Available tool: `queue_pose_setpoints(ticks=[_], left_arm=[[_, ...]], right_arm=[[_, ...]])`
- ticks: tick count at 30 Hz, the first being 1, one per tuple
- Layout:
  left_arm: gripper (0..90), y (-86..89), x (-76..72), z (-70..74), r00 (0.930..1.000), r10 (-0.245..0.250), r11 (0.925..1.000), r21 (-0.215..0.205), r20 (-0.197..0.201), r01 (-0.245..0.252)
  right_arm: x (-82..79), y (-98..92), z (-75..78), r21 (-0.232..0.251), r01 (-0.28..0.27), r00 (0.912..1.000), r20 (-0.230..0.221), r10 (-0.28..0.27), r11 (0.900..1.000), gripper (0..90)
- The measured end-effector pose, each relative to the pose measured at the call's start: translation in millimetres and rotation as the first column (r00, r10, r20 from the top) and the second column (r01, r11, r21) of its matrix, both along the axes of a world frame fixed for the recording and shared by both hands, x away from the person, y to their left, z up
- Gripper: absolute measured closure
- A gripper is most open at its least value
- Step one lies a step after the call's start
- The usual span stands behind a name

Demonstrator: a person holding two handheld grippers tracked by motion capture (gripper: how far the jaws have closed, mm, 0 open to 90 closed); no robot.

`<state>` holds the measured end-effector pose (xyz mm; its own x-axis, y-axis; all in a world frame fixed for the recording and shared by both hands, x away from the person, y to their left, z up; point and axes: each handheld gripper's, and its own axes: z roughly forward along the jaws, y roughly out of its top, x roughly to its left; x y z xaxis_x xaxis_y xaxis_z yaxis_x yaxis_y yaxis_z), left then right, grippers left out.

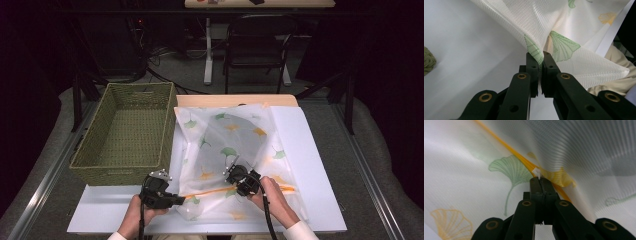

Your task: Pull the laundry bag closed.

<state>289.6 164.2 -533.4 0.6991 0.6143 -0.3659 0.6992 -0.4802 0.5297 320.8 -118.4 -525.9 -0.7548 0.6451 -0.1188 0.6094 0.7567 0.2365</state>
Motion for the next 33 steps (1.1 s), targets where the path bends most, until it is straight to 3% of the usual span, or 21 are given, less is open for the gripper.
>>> queue_pose_setpoints(ticks=[2,4,5,8,11,28,33], left_arm=[[86.8,-0.2,0.0,0.9,1.0000,0.000,1.0000,0.001,0.003,0.000],[86.8,1.4,0.6,1.1,1.0000,-0.001,1.0000,-0.002,0.005,0.001],[86.7,1.8,0.4,1.2,1.0000,0.000,1.0000,-0.004,0.005,0.001],[86.7,0.9,0.1,1.3,1.0000,-0.001,1.0000,-0.006,0.005,0.001],[86.7,2.4,-0.2,2.0,1.0000,0.007,0.9999,-0.011,0.006,-0.007],[86.7,3.7,-0.6,3.1,0.9999,0.007,0.9998,-0.018,0.010,-0.007],[86.6,3.9,-0.6,3.6,0.9999,0.004,0.9998,-0.017,0.014,-0.004]], right_arm=[[-1.3,-0.9,1.6,-0.003,0.015,0.9999,0.006,-0.015,1.000,90.0],[-2.2,-3.3,2.0,-0.040,0.035,0.9990,0.029,-0.034,0.999,90.0],[-2.0,-6.4,2.5,-0.016,0.042,0.9989,0.022,-0.042,0.999,90.0],[-4.3,-11.3,4.7,-0.006,0.053,0.9985,0.017,-0.052,0.999,90.0],[-5.0,-16.6,6.3,-0.029,0.066,0.9973,0.032,-0.065,0.997,90.0],[-7.3,-60.2,10.4,-0.036,0.177,0.9837,0.037,-0.176,0.983,90.0],[-7.3,-60.2,10.4,-0.036,0.177,0.9837,0.037,-0.176,0.983,90.0]])
